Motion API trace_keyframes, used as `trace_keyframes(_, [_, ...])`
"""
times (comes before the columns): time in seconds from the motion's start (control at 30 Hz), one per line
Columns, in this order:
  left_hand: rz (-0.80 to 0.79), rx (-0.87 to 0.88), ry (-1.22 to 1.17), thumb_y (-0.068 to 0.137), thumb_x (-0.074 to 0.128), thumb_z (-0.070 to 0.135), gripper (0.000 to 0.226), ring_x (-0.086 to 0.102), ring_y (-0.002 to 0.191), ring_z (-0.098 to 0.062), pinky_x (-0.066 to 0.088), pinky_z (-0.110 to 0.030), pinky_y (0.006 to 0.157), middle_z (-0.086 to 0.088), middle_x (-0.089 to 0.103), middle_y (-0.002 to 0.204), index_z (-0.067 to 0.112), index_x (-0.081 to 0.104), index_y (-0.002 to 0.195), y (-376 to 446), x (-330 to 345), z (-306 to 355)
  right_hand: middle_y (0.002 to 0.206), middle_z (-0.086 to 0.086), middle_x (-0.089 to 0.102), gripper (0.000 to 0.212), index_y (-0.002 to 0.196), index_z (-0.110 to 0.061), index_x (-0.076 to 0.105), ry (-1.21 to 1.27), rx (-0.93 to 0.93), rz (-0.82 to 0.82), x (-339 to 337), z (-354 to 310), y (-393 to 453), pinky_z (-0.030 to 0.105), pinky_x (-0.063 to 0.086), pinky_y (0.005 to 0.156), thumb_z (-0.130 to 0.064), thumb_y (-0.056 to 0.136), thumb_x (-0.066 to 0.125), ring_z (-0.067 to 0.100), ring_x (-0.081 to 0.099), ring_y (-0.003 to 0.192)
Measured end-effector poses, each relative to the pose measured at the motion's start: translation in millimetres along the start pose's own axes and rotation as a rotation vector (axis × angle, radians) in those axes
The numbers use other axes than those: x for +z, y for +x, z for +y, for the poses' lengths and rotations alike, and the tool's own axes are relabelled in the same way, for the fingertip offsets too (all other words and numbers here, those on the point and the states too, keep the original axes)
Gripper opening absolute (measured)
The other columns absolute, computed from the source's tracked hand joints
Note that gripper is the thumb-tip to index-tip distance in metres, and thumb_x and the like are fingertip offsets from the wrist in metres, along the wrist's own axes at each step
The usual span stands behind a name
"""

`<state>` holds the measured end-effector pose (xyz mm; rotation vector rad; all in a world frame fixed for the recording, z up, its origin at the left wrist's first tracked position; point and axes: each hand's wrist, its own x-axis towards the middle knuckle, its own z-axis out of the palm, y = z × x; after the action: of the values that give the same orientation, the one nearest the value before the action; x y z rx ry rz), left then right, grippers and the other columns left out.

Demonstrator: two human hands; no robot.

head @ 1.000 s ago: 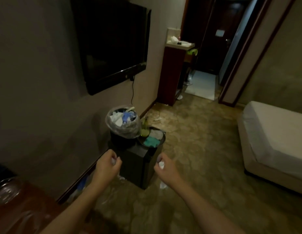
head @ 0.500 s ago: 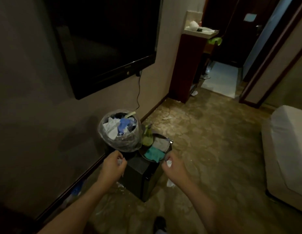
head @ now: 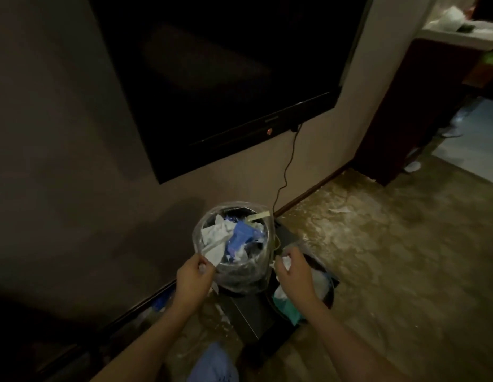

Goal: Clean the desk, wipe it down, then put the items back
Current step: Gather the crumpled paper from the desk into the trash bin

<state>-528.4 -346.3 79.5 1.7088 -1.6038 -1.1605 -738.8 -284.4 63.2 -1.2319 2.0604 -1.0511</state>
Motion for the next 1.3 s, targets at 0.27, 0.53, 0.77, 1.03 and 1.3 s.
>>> trace_keyframes(0.27, [-0.195,0.000,0.147,0.089,0.052,0.007,0.018,0.051,0.066,-0.012,0.034,-0.010,0.052,-0.001,0.054,0.068,0.013,0.050,0.071,121,40,-7,0.088,-0.004,0.046,0.013,0.092,-0.016,0.044,0.008,0.099,-0.037,71,0,88,0.011,0.035,0.063,-0.012,0.092,0.056,0.005,0.046,0.076])
trace_keyframes(0.53, [-0.396,-0.039,0.383,0.094,0.047,0.015,0.012,0.056,0.083,-0.019,0.040,-0.024,0.073,-0.002,0.055,0.082,0.013,0.050,0.083,212,87,-31,0.104,-0.001,0.043,0.015,0.110,-0.014,0.045,-0.053,0.234,-0.161,139,15,163,0.014,0.031,0.075,-0.017,0.096,0.049,0.008,0.043,0.091])
trace_keyframes(0.77, [-0.464,-0.001,0.459,0.094,0.050,0.015,0.006,0.057,0.091,-0.016,0.040,-0.022,0.080,-0.004,0.059,0.094,0.012,0.055,0.095,239,104,-51,0.137,0.020,0.036,0.048,0.132,0.001,0.037,-0.178,0.376,-0.300,158,37,177,0.031,0.032,0.100,-0.020,0.093,0.055,0.031,0.038,0.125])
trace_keyframes(1.03, [-0.566,0.023,0.624,0.100,0.033,0.027,0.030,0.042,0.121,-0.018,0.030,-0.029,0.103,-0.005,0.045,0.131,0.014,0.046,0.123,236,100,-57,0.142,0.012,0.035,0.042,0.136,-0.010,0.037,-0.506,0.342,-0.432,161,35,173,0.034,0.029,0.106,-0.033,0.101,0.035,0.023,0.035,0.129])
trace_keyframes(1.3, [-0.405,0.166,0.656,0.099,0.038,0.034,0.040,0.031,0.133,-0.021,0.023,-0.033,0.111,-0.007,0.037,0.143,0.017,0.044,0.133,211,68,-9,0.140,0.009,0.041,0.048,0.137,-0.011,0.040,-0.461,0.132,-0.293,107,-3,161,0.031,0.030,0.109,-0.039,0.098,0.036,0.022,0.035,0.130])
